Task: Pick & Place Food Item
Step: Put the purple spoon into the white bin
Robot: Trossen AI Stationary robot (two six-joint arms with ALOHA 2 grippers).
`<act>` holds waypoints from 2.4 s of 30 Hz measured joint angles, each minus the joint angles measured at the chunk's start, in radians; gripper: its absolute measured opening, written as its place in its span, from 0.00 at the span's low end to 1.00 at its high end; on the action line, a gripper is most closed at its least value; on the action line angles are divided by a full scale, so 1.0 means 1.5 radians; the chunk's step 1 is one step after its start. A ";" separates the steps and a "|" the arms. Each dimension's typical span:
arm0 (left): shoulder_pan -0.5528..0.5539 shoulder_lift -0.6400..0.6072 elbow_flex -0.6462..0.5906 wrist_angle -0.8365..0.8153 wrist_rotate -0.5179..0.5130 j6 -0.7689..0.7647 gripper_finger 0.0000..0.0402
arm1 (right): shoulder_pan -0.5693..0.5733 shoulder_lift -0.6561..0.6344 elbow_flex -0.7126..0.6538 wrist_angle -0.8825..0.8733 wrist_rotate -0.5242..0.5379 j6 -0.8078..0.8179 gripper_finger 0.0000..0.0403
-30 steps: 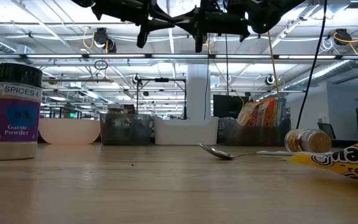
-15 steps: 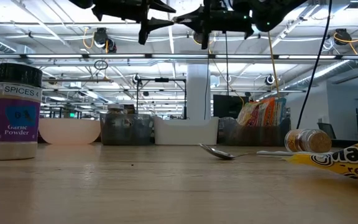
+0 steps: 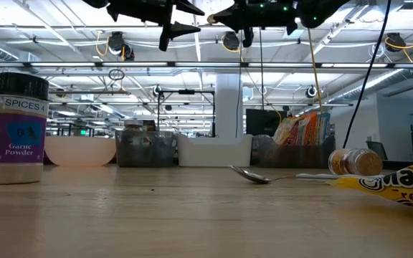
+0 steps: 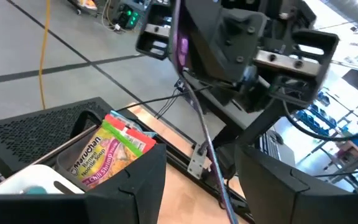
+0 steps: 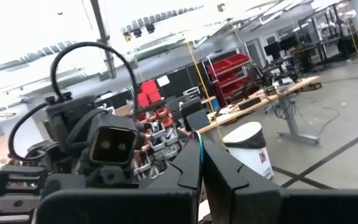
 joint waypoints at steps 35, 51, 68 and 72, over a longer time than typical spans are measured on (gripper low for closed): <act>-0.038 0.052 0.001 0.054 0.002 0.021 0.03 | 0.024 -0.001 0.001 0.028 0.044 -0.017 0.00; 0.003 0.052 0.000 -0.027 0.078 0.077 0.01 | -0.047 -0.008 0.001 -0.017 -0.109 0.064 0.26; 0.020 0.066 0.001 -0.172 0.075 0.153 0.01 | -0.098 -0.035 0.001 -0.109 -0.338 0.131 0.40; 0.020 0.070 0.052 -0.261 0.029 0.216 0.01 | -0.103 -0.055 0.001 -0.098 -0.338 0.134 0.40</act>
